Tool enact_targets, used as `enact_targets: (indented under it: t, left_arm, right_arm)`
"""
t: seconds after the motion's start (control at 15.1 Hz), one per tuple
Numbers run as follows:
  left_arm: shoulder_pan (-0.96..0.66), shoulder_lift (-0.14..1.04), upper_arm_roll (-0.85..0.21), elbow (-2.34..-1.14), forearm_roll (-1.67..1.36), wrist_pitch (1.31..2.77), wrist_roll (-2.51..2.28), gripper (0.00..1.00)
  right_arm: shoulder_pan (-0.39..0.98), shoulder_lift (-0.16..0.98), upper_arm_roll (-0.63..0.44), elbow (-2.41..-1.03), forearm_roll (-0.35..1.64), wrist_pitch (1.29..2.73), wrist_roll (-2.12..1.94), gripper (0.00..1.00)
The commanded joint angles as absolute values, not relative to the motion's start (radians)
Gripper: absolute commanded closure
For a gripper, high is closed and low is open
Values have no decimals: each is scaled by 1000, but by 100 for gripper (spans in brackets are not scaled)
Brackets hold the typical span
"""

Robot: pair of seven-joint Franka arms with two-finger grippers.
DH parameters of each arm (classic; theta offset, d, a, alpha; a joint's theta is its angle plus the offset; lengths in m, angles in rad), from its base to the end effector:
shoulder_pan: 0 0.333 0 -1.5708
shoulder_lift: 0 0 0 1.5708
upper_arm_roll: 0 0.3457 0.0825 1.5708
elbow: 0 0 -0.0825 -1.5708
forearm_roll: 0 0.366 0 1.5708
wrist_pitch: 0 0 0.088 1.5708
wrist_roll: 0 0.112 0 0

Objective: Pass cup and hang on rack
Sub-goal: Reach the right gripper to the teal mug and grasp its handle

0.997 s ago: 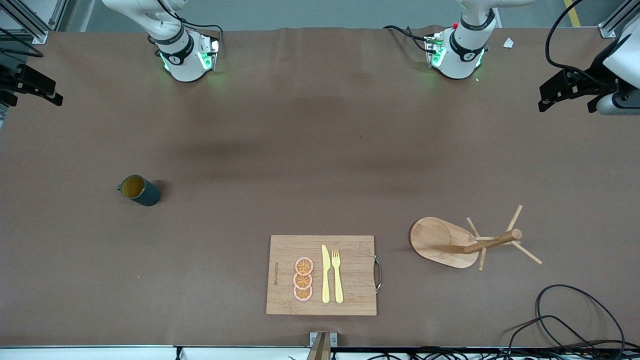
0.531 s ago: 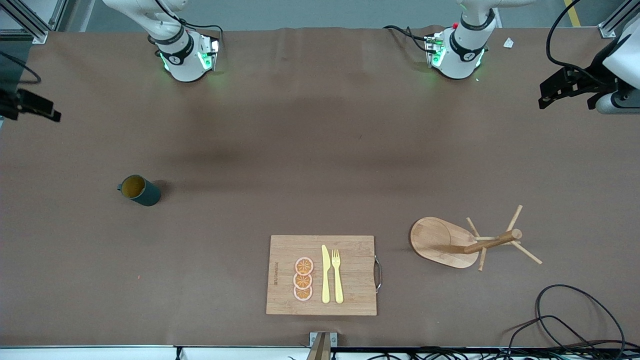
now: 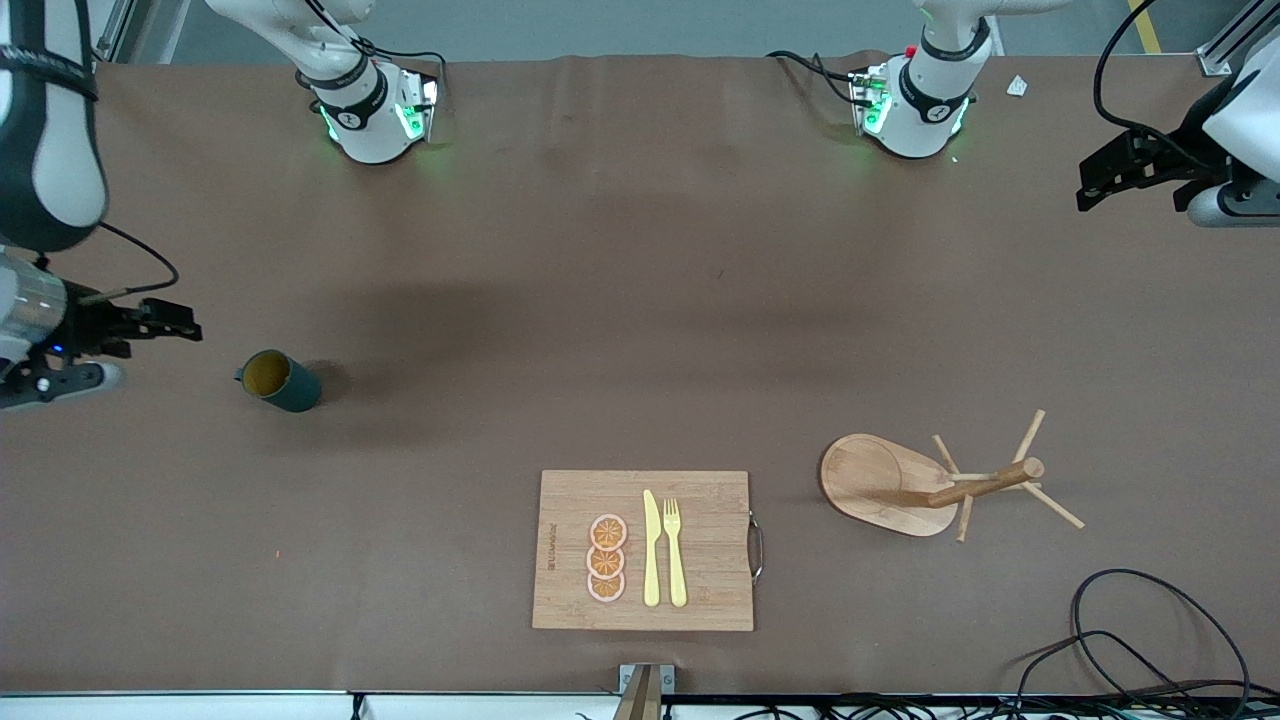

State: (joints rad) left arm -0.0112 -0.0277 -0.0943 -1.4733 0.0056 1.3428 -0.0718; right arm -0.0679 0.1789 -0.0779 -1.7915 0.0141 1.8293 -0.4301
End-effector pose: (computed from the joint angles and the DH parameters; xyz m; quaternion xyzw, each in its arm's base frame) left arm 0.4990 -0.0530 0.6879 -0.9985 0.0162 0.0509 0.0086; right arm 0.5776 -0.0810 0.4691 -0.9878 -0.1392 0.0674 0.0197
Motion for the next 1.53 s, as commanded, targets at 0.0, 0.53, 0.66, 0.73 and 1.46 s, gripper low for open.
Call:
enact_targets:
  t: [0.0, 0.53, 0.66, 0.73, 1.46]
  left_arm:
    - [-11, -18, -97, -1456, -11, 1322, -78, 0]
    - [-6, -23, -97, -1457, -11, 1313, -77, 0]
    - [-6, -20, -97, -1459, -11, 1313, -75, 0]
    - [-6, -20, -97, -1459, -11, 1315, -74, 0]
    - [-6, -12, -97, -1456, -37, 1319, -78, 0]
  right_arm:
    - [-100, 146, -67, -2001, 38, 2059, -541, 0]
    - [-143, 337, -67, -2063, 141, 2236, -764, 0]
    - [-146, 363, -67, -2060, 141, 2253, -805, 9]
    - [-152, 377, -67, -2063, 141, 2273, -813, 19]
    - [-118, 344, -61, -1973, 141, 2115, -742, 100]
